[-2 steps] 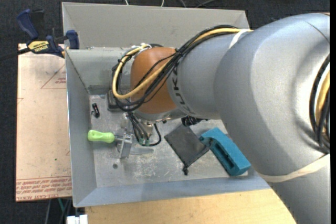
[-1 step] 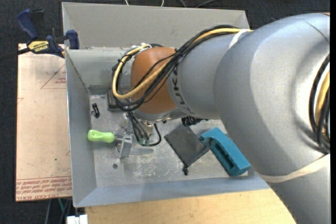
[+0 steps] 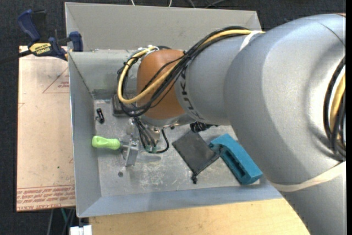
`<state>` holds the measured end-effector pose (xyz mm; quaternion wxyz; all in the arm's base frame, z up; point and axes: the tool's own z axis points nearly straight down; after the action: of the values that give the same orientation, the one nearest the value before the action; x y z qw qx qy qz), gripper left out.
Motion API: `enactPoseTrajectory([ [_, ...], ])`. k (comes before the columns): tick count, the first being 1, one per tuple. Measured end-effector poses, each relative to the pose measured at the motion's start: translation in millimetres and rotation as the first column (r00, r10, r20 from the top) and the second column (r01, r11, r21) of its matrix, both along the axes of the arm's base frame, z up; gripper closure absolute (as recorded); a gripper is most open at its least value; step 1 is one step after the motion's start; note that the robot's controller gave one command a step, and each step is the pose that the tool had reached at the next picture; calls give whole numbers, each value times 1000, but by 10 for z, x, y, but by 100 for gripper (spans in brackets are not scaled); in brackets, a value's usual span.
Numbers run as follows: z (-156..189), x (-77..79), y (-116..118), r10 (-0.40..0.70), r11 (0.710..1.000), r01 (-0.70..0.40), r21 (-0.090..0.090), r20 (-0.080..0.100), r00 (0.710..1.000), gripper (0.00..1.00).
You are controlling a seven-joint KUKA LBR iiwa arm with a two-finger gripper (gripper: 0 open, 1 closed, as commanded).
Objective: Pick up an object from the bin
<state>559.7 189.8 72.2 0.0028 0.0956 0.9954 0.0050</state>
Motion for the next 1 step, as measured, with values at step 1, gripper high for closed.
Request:
enactPoseTrajectory([
  [1, 0, 0, 0, 0, 1000, 0, 0, 0, 1000, 100],
])
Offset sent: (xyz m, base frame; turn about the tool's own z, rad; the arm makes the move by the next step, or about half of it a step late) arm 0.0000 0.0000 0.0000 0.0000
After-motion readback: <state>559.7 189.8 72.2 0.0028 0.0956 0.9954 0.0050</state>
